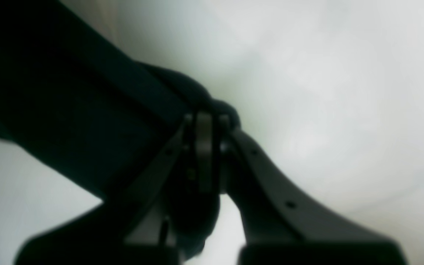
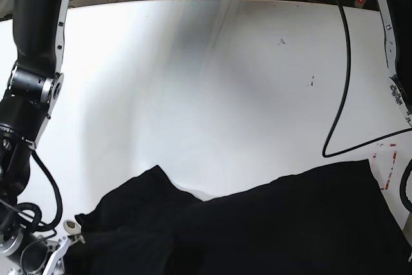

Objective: Fold the T-shirt properly

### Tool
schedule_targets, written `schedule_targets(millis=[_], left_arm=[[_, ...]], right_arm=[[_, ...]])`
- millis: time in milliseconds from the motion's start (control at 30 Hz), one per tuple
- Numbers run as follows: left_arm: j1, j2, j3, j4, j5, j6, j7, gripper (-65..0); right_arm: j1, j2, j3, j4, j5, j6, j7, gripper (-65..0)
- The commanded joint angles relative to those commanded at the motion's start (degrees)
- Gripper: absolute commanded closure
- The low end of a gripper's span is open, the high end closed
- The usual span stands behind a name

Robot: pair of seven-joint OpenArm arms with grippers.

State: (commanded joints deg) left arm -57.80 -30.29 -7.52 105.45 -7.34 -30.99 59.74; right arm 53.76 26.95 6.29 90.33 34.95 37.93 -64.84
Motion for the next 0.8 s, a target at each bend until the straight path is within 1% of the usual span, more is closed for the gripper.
schedule_targets(millis=[67, 133, 200, 267, 333, 400, 500, 567, 633, 700, 800], left_arm=[[4.4, 0.09, 0.0, 3.52, 0.0, 0.0, 0.09, 0.0], [9.32, 0.35, 0.0, 6.77, -0.09, 0.0, 1.58, 0.0], [13.36, 2.73, -0.09, 9.58, -0.09, 0.0, 4.66, 0.0], [16.97, 4.84, -0.18, 10.29, -0.18, -0.09, 7.91, 0.0], [20.04, 5.63, -0.62, 10.46, -0.18, -0.09, 9.93, 0.0], [23.91, 6.07, -2.11, 10.46, -0.26, -0.53, 10.55, 0.0], [31.12, 8.88, -5.01, 10.46, -0.26, -4.4, 10.81, 0.0], [35.08, 10.2, -6.86, 10.46, -0.09, -6.59, 12.13, 0.0], [40.35, 10.99, -8.7, 10.29, 0.18, -9.01, 13.45, 0.0], [44.92, 11.08, -8.97, 10.29, 0.18, -9.01, 13.45, 0.0], [51.87, 11.08, -9.41, 10.2, 0.18, -9.01, 13.45, 0.0]], right_arm=[[-6.15, 0.0, 2.55, 3.6, 0.88, 0.0, -0.09, 0.0], [-11.52, -0.18, 4.13, 6.51, 2.2, 0.0, -0.09, 0.0], [-17.14, -0.26, 5.45, 9.32, 2.55, 0.0, -0.09, 0.0], [-22.33, -0.53, 7.38, 11.52, 2.81, 0.0, -0.09, 0.0], [-26.99, -2.9, 9.14, 13.8, 2.81, 0.0, -0.09, 0.0], [-31.03, -4.48, 10.46, 16.26, 2.37, 0.0, -0.09, 0.0], [-38.33, -6.42, 11.34, 18.99, 2.29, 0.0, -0.09, 0.0], [-42.2, -7.65, 11.78, 20.4, 2.29, 0.0, -0.09, 0.0], [-46.86, -10.11, 15.03, 21.19, 2.46, 0.0, -0.09, 0.0], [-49.41, -11.43, 16.09, 21.27, 2.29, 0.0, -0.09, 0.0], [-53.36, -12.4, 16.44, 21.19, 2.29, 0.0, 0.18, 0.0]])
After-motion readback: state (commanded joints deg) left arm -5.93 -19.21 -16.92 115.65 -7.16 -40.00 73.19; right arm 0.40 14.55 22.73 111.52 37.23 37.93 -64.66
